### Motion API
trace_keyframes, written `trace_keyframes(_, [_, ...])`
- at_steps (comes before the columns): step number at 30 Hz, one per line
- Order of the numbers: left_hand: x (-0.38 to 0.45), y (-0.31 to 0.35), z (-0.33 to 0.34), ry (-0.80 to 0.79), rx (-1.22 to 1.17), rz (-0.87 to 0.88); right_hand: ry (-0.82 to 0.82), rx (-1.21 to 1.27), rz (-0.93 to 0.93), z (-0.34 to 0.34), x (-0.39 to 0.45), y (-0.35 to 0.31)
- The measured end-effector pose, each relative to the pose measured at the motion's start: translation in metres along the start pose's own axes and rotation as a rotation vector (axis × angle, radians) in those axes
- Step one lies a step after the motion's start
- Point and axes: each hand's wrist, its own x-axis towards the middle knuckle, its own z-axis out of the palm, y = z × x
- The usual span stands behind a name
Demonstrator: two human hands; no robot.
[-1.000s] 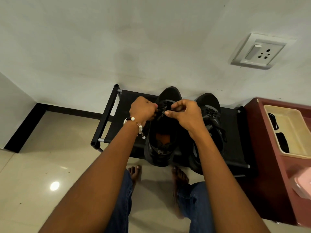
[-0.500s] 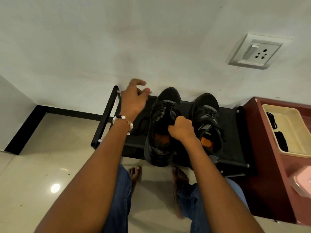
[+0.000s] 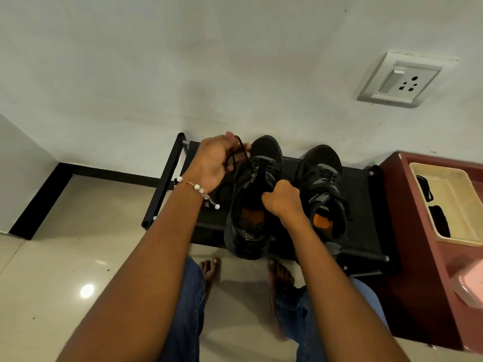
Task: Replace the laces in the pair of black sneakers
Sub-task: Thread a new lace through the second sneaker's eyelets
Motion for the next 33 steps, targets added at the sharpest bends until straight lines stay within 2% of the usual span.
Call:
trace_keyframes(2, [-0.004,0.010,-0.001,-0.040,-0.455,-0.002,0.000,0.026,0.002,0.001,0.000,0.001])
trace_keyframes(3, [-0.004,0.014,-0.004,-0.043,-0.603,0.036,0.001,0.038,0.003,0.001,0.000,0.001])
trace_keyframes(5, [-0.005,0.018,-0.006,-0.022,-0.649,0.108,0.006,0.056,0.007,0.003,0.001,0.001])
trace_keyframes(7, [-0.005,0.016,-0.004,0.046,-0.371,0.153,0.015,0.073,0.014,0.004,0.002,0.001])
trace_keyframes(10, [0.000,0.001,-0.004,0.128,0.486,0.285,0.041,0.125,0.019,0.006,0.004,-0.001])
trace_keyframes(12, [0.006,-0.012,-0.004,0.061,1.011,0.335,0.077,0.159,0.014,0.006,0.006,-0.003])
trace_keyframes(13, [0.006,-0.015,-0.002,0.009,1.172,0.318,0.094,0.164,0.009,0.006,0.006,-0.004])
trace_keyframes(15, [0.005,-0.016,0.000,-0.057,1.281,0.272,0.120,0.152,-0.001,0.006,0.006,-0.004])
trace_keyframes(18, [0.007,-0.013,-0.001,-0.011,1.258,0.239,0.148,0.131,0.002,0.009,0.005,-0.005])
trace_keyframes(20, [0.007,-0.010,0.001,0.042,1.069,0.165,0.169,0.120,0.007,0.012,0.004,-0.004])
trace_keyframes(22, [0.006,-0.005,0.004,0.095,0.572,0.059,0.185,0.124,0.017,0.016,0.005,-0.003])
trace_keyframes(25, [0.007,0.008,-0.005,0.082,-0.137,0.083,0.192,0.126,0.020,0.017,0.005,-0.004])
trace_keyframes(28, [0.003,0.014,-0.012,-0.037,-0.533,0.076,0.199,0.122,0.018,0.017,0.005,-0.004])
trace_keyframes(30, [0.001,0.013,-0.008,-0.022,-0.590,0.018,0.197,0.115,0.017,0.017,0.006,-0.004])
trace_keyframes(31, [-0.001,0.011,-0.004,0.017,-0.509,0.000,0.194,0.115,0.021,0.018,0.006,-0.004])
trace_keyframes(32, [-0.001,0.008,0.000,0.075,-0.318,0.019,0.193,0.112,0.026,0.018,0.007,-0.003])
trace_keyframes(33, [-0.001,0.004,0.002,0.137,-0.021,0.090,0.192,0.107,0.030,0.018,0.007,-0.003])
